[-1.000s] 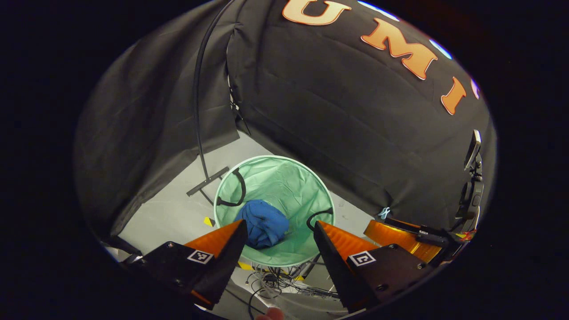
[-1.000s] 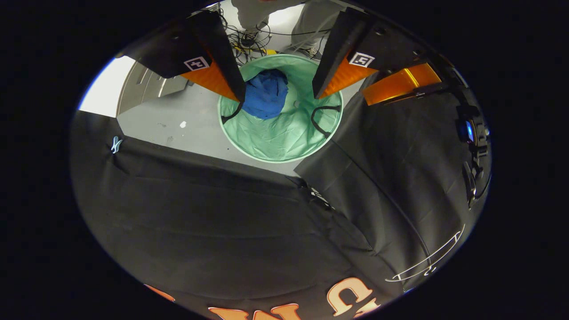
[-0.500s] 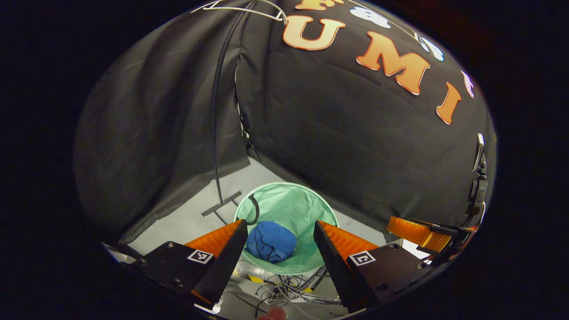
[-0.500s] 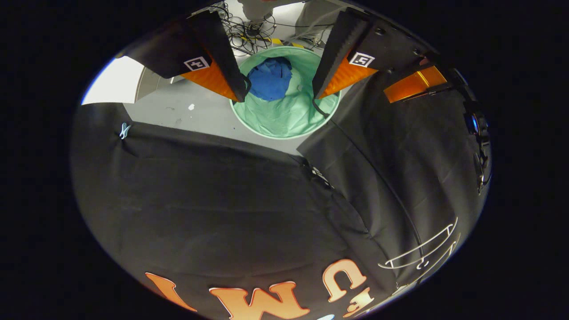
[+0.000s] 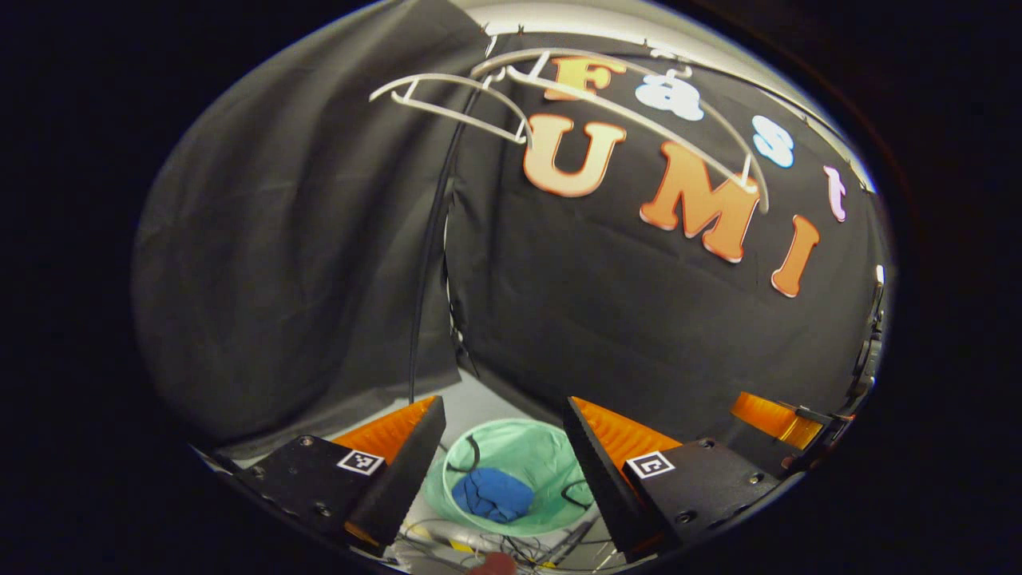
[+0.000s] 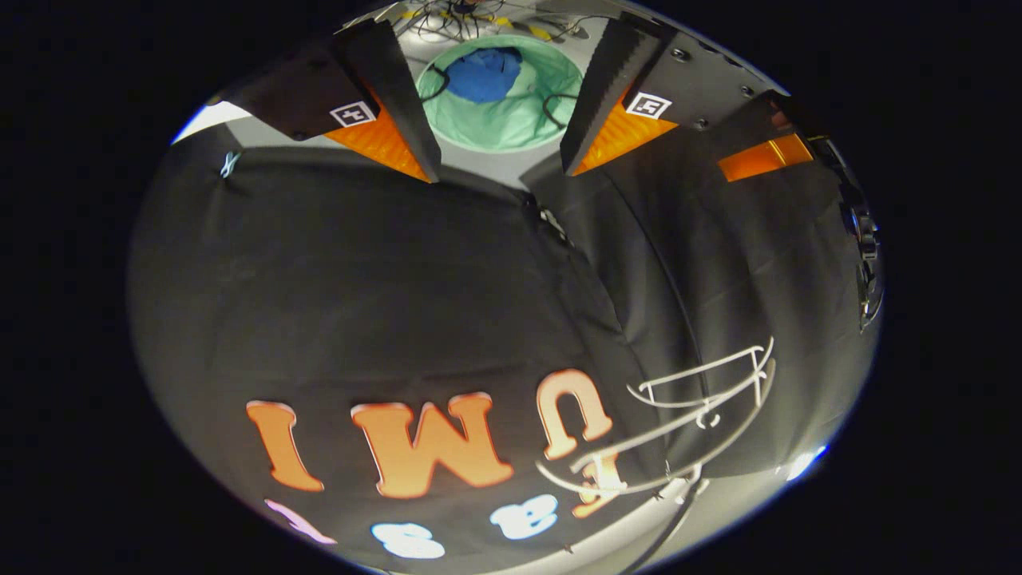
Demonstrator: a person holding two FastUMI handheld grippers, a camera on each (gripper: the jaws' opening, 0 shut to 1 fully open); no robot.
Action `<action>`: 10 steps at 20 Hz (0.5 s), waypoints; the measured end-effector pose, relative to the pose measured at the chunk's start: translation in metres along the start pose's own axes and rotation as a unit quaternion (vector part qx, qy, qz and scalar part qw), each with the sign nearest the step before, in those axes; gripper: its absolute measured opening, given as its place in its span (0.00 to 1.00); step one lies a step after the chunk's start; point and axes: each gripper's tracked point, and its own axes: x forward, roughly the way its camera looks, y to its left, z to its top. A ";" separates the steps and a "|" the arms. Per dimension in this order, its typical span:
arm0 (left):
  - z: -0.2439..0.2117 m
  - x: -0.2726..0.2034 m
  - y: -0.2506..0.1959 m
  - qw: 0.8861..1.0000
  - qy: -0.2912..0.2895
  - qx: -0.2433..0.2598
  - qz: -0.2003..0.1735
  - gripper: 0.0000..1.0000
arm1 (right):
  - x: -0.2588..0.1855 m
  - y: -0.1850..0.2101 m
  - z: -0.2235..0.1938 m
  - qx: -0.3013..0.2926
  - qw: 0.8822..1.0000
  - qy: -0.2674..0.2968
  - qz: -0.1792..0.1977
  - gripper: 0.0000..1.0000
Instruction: Grasp the clothes on the hanger with both hands and then place them into the laundry hamper below.
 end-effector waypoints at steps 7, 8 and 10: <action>0.108 -0.057 0.004 0.986 -0.162 0.022 0.020 0.94 | -0.069 0.012 0.095 -0.026 0.989 -0.143 0.004 0.89; 0.114 -0.065 0.002 0.984 -0.178 0.019 0.021 0.89 | -0.079 0.008 0.103 -0.032 0.987 -0.158 -0.001 0.88; 0.130 -0.081 0.000 0.977 -0.211 0.019 0.031 0.89 | -0.092 0.003 0.119 -0.045 0.982 -0.184 -0.009 0.88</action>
